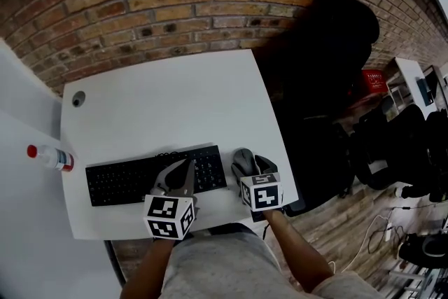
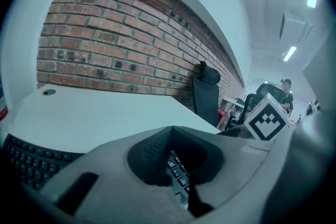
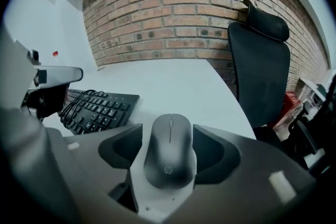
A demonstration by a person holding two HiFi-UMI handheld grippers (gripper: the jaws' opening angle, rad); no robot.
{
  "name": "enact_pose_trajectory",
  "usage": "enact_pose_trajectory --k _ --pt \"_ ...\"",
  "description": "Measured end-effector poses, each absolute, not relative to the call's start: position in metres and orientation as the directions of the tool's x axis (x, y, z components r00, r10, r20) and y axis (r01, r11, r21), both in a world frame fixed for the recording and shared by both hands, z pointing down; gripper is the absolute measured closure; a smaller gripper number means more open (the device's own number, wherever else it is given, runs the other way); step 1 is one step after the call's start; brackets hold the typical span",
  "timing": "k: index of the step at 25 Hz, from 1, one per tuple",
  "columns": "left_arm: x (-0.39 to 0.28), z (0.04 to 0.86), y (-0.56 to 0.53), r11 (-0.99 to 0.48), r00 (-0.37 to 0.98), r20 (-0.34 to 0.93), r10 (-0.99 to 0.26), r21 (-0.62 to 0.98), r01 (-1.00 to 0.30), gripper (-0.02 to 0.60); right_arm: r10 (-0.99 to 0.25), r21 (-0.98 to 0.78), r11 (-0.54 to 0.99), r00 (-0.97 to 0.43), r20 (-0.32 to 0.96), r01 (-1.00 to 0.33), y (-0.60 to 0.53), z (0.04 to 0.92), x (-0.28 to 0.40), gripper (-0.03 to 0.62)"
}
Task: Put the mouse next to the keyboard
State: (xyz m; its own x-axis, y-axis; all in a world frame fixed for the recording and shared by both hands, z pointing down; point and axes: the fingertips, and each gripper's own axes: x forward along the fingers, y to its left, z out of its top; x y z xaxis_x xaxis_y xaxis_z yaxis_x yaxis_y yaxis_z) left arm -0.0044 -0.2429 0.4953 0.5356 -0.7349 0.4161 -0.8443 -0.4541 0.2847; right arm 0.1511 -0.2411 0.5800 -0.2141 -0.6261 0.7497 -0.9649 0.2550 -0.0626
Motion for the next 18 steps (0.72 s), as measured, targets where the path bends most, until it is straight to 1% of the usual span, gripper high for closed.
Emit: enact_pose_trajectory --k 10,18 --pt "-0.036 0.477 -0.233 -0.43 0.499 0.385 -0.776 0.256 -0.866 0.589 -0.708 -0.094 0.315 -0.3 0.639 -0.944 -0.24 0.523 0.116 0.396" --pt "-0.075 0.458 -0.219 -0.377 0.438 0.368 -0.82 0.228 -0.898 0.589 -0.751 -0.098 0.389 -0.377 0.541 -0.916 -0.233 0.476 0.071 0.439"
